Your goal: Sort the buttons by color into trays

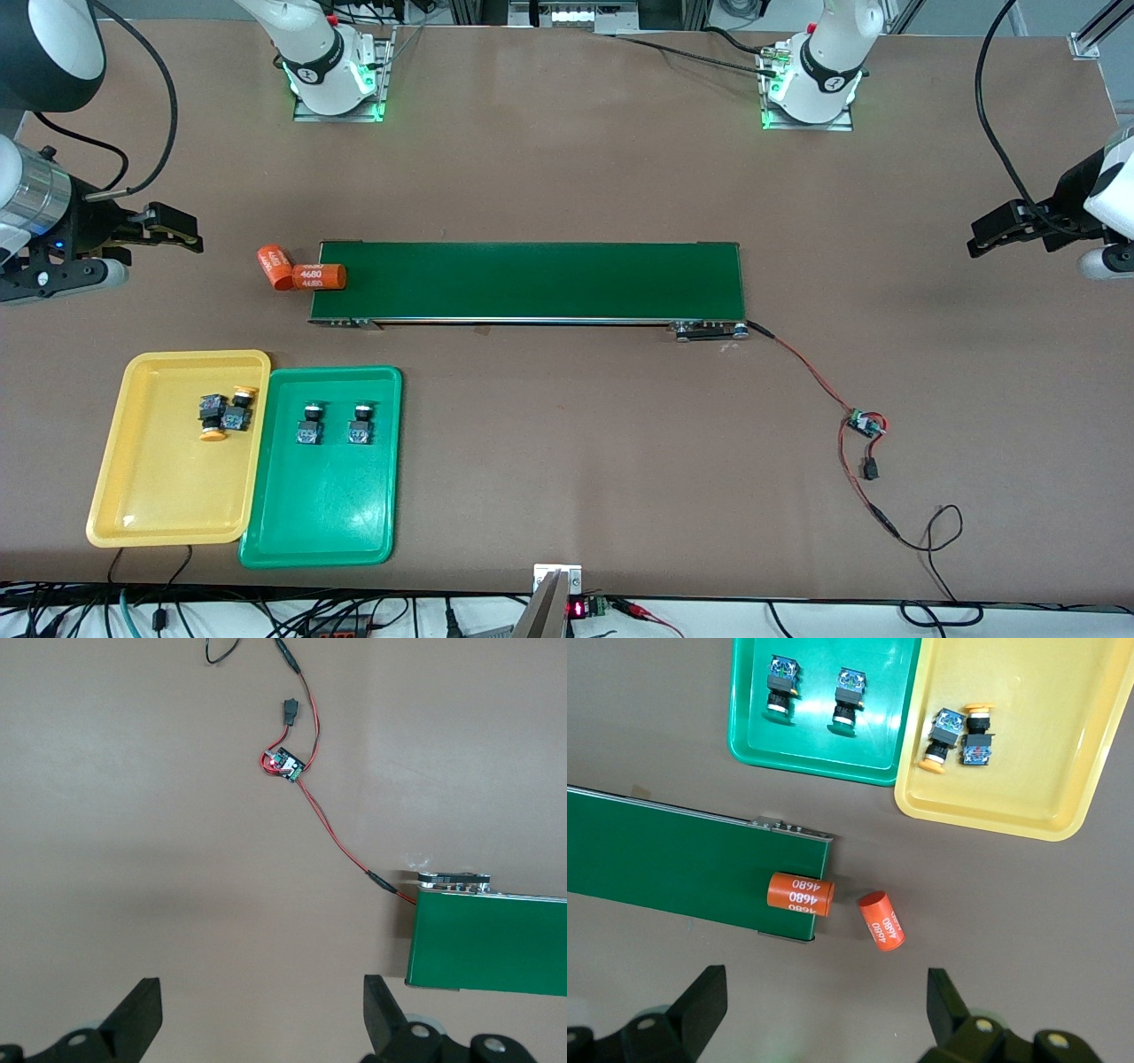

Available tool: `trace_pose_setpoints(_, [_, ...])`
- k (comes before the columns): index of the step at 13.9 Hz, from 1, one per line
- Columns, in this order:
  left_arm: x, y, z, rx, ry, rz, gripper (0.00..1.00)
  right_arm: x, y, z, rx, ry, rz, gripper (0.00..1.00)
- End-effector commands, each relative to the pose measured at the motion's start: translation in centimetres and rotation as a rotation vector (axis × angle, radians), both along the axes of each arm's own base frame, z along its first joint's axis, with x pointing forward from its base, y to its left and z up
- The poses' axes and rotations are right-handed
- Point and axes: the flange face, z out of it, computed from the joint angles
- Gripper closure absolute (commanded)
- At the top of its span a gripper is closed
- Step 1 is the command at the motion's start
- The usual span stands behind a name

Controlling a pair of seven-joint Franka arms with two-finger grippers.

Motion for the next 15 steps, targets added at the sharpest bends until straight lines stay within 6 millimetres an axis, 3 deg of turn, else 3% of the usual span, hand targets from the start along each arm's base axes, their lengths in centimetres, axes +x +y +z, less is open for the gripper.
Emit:
trace_pose_setpoints(1, [-0.09,-0.19,0.60,-0.011,-0.005,-0.005,0.00,0.04,-0.42,0.46,0.001,0.005,0.003,0.00])
trace_pose_setpoints(3, [-0.09,-0.26,0.60,-0.010,-0.005,-0.007,0.00,-0.05,0.38,0.64,-0.002,0.003,0.006,0.00])
trace_pose_setpoints(6, [-0.07,-0.26,0.61,-0.010,-0.006,-0.007,0.00,-0.01,-0.44,0.54,-0.001,0.005,0.005,0.00])
trace_pose_setpoints(15, [-0.07,-0.26,0.61,-0.010,-0.006,-0.007,0.00,-0.08,-0.26,0.55,-0.001,0.007,0.006,0.00])
